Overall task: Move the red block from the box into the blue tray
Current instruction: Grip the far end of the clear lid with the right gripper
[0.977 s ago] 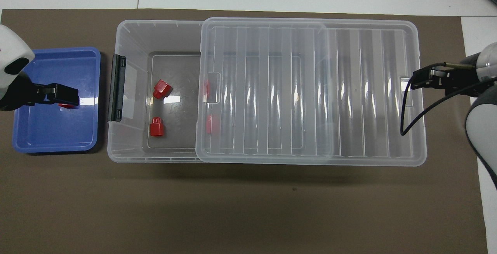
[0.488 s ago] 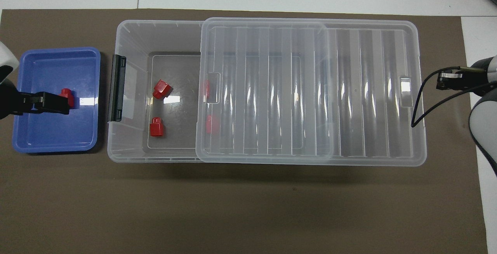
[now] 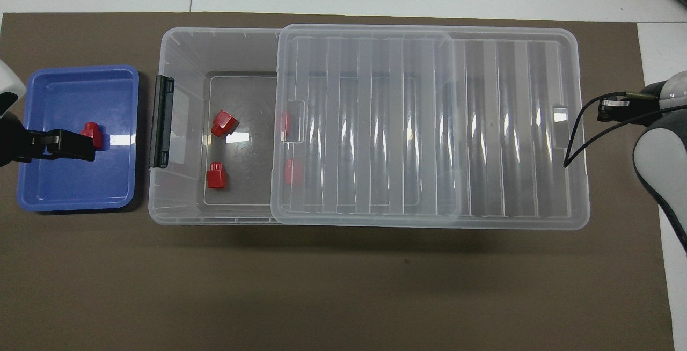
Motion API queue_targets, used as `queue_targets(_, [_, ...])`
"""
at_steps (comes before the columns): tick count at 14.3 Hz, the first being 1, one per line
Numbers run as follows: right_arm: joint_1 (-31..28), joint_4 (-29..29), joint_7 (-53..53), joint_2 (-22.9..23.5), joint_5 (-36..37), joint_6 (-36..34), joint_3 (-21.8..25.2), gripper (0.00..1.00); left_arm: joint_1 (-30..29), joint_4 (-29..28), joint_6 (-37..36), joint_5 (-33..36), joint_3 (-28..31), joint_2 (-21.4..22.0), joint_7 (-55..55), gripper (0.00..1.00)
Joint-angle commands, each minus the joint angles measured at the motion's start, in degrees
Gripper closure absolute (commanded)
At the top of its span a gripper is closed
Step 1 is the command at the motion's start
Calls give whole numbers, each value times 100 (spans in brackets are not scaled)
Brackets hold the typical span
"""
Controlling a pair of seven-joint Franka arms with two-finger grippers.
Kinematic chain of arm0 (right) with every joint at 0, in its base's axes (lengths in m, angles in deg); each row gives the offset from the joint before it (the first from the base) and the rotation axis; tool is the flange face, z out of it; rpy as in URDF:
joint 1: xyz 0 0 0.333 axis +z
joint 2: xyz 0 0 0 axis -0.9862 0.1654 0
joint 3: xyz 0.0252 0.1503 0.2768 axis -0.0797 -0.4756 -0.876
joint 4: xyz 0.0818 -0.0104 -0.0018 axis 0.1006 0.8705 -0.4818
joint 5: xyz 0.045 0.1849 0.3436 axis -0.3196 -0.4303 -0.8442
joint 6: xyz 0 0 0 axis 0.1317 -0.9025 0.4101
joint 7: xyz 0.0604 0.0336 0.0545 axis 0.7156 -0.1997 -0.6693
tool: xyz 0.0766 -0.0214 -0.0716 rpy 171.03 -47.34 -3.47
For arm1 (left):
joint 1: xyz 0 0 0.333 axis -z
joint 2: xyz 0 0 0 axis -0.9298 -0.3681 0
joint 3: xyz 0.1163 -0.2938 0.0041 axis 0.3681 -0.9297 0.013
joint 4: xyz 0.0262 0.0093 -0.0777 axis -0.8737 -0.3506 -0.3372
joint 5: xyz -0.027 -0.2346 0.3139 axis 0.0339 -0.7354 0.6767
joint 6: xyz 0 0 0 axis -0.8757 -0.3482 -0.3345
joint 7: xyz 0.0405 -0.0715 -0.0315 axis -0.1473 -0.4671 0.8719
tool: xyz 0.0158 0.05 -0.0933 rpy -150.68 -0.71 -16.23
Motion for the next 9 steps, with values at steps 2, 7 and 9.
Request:
queue_targets(2, [-8, 38, -152, 42, -57, 116, -56, 100, 19, -61, -41, -39, 12, 76, 42, 0])
queue_targets(7, [159, 38, -152, 42, -101, -59, -100, 100, -17, -61, -68, -39, 12, 68, 50, 0])
queue_targets(9, [335, 12, -118, 33, -197, -113, -100, 100, -26, -61, -77, -39, 21, 76, 50, 0])
